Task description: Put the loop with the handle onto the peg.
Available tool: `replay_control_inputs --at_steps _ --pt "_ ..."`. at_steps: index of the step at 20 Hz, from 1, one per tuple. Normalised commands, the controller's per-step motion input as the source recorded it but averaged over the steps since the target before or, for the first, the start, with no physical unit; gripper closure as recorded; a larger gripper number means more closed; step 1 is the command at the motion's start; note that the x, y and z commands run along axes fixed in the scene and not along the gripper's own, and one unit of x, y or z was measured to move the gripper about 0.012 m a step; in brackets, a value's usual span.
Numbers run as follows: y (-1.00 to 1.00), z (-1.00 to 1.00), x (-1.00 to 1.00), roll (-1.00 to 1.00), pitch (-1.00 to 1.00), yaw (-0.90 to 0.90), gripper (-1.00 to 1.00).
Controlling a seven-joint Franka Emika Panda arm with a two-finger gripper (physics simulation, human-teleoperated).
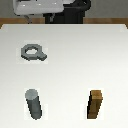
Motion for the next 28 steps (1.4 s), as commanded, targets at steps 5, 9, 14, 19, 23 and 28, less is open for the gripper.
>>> replay_control_inputs --at_steps 5,9,14,19,23,28 --pt "0.00 0.00 0.00 0.00 0.00 0.54 -1.00" --pt "0.00 0.00 0.00 0.00 0.00 0.92 -1.00" --pt "0.00 0.00 0.00 0.00 0.00 0.42 -1.00" --pt "-0.40 0.00 0.00 0.00 0.00 0.00 -1.00" --pt "-0.25 0.00 0.25 0.00 0.00 0.00 -1.00" --pt "0.00 0.00 0.20 0.00 0.00 0.00 -1.00"
